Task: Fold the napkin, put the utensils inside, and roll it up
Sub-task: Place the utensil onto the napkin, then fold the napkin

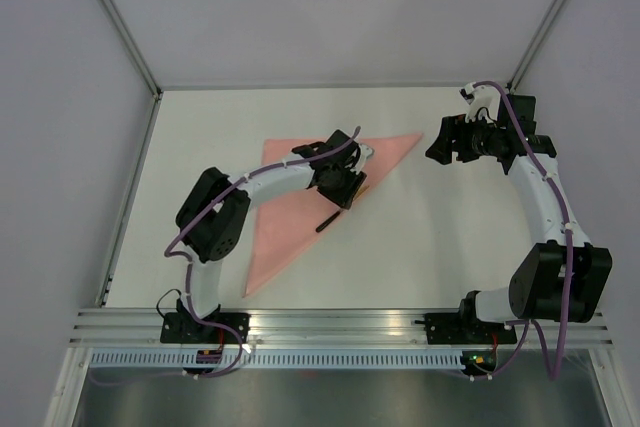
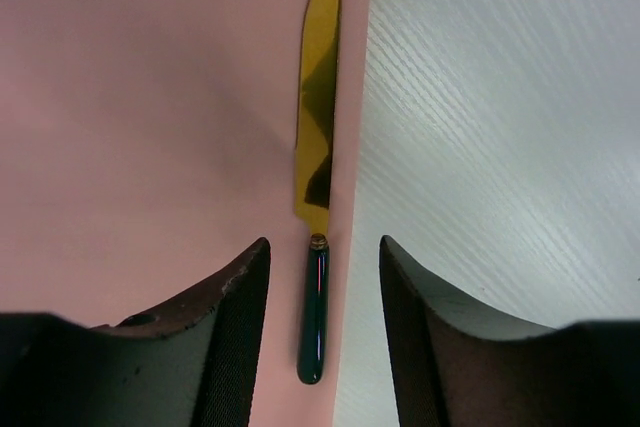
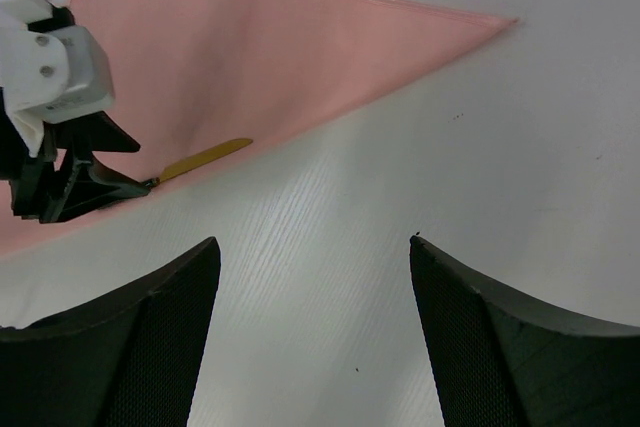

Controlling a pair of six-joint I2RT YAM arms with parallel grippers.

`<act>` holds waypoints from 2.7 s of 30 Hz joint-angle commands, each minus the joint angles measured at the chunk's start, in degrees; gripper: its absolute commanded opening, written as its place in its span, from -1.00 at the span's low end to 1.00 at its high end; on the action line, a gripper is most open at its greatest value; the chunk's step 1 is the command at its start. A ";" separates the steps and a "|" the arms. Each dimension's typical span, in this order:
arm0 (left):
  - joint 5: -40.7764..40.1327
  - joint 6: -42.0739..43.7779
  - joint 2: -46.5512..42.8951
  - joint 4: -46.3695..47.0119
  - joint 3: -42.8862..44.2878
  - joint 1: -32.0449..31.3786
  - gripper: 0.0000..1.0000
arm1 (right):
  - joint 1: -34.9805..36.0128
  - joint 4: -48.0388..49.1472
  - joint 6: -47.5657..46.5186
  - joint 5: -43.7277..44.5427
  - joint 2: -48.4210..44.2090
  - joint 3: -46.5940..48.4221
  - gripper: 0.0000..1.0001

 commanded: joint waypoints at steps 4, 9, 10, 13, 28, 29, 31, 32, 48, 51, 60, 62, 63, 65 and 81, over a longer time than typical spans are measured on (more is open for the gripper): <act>-10.27 -10.94 -12.37 -0.81 3.21 3.29 0.11 | 0.30 0.62 -0.27 -1.05 0.50 0.93 0.61; -12.56 -18.87 -24.41 -3.09 0.31 11.10 0.05 | 10.12 2.11 -3.26 6.85 -1.87 -0.73 0.58; -12.74 -20.54 -29.04 -3.53 -0.22 11.99 0.04 | 14.85 3.86 -3.09 7.73 -2.57 -1.87 0.58; -15.63 -22.92 -37.66 -6.61 -0.75 14.28 0.06 | 24.80 6.67 -3.00 10.63 -2.31 -2.41 0.55; -26.27 -26.44 -60.64 -22.08 8.03 16.57 0.16 | 71.39 29.26 -7.13 26.88 9.02 -4.96 0.25; -26.63 -26.62 -60.90 -22.78 8.39 16.57 0.15 | 74.28 29.97 -7.22 27.16 11.03 -4.79 0.23; -26.63 -26.88 -60.99 -23.05 8.83 16.57 0.16 | 76.41 31.90 -7.22 27.34 13.06 -4.61 0.20; -26.72 -26.88 -60.99 -23.31 9.00 16.57 0.17 | 78.33 32.43 -7.31 27.51 14.81 -4.52 0.15; -28.12 -27.06 -61.69 -24.02 8.57 16.57 0.18 | 88.11 47.55 -13.63 34.54 27.74 -5.57 -0.04; -28.91 -27.06 -62.22 -24.28 7.95 16.57 0.18 | 88.64 51.50 -14.95 36.91 29.59 -5.93 -0.05; -29.35 -26.62 -63.19 -24.63 7.25 16.65 0.18 | 90.83 56.69 -17.50 39.55 32.67 -7.42 -0.11; -29.53 -26.62 -63.36 -24.63 6.99 16.57 0.18 | 91.53 57.22 -18.20 40.17 33.19 -7.86 -0.11; -29.53 -26.62 -63.45 -24.63 6.72 16.57 0.18 | 91.62 57.49 -18.20 40.34 33.46 -7.86 -0.11; -29.62 -26.53 -63.63 -24.72 6.46 16.57 0.18 | 91.80 57.49 -18.12 40.43 34.33 -7.42 -0.12; -29.35 -26.79 -64.16 -24.63 4.00 16.57 0.18 | 91.80 60.83 -21.45 43.42 38.03 -7.68 -0.22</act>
